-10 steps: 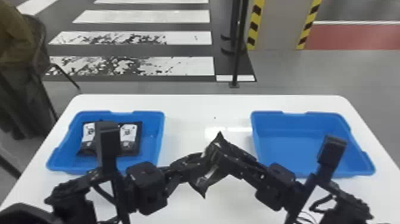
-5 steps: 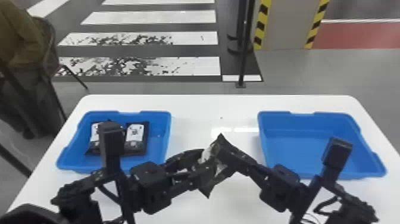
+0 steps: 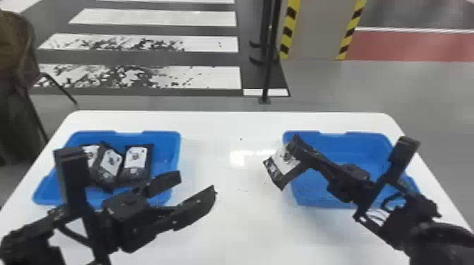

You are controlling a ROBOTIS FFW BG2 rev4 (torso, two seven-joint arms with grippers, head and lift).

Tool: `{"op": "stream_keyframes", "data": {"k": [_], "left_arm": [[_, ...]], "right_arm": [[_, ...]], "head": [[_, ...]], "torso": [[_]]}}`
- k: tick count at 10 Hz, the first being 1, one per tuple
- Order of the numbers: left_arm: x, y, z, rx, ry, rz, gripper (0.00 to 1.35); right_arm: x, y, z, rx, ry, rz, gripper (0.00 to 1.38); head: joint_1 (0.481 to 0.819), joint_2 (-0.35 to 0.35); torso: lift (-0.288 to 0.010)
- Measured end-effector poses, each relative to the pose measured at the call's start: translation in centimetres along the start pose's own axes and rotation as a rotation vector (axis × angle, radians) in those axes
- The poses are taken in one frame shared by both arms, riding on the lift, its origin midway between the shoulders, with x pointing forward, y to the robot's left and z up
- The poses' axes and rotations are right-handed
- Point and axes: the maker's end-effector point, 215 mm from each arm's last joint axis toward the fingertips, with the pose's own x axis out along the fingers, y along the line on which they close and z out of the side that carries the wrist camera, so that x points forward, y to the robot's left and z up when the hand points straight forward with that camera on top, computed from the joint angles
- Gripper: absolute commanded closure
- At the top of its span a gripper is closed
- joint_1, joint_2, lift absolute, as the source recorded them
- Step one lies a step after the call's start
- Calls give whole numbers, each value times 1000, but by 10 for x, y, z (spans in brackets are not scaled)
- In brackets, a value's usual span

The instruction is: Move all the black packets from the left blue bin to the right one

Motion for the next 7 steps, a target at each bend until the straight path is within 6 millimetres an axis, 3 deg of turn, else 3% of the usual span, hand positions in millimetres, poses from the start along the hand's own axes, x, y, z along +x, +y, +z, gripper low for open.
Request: {"op": "stream_keyframes", "data": {"k": [1, 3, 4, 5, 6, 7], "left_arm": [[-8, 11, 4, 7, -11, 31, 122], [-22, 33, 11, 23, -28, 95, 122], [-29, 44, 14, 31, -35, 130, 122], [-36, 57, 17, 40, -40, 172, 122], [-42, 68, 19, 49, -40, 205, 122], [-46, 76, 20, 55, -37, 231, 119]], "right_arm": [[-4, -46, 12, -36, -15, -92, 1280], [-32, -135, 37, -121, -38, -304, 1219], [-42, -160, 35, -118, -26, -363, 674], [-47, -170, 29, -99, -16, -391, 144], [-54, -170, 31, -124, -23, -418, 32], [-67, -161, 42, -202, -52, -457, 139]], "head": [[695, -91], [695, -168], [695, -183], [695, -180], [695, -170], [695, -166]], "torso": [[-140], [-140], [-140], [-140], [-140], [-140]]}}
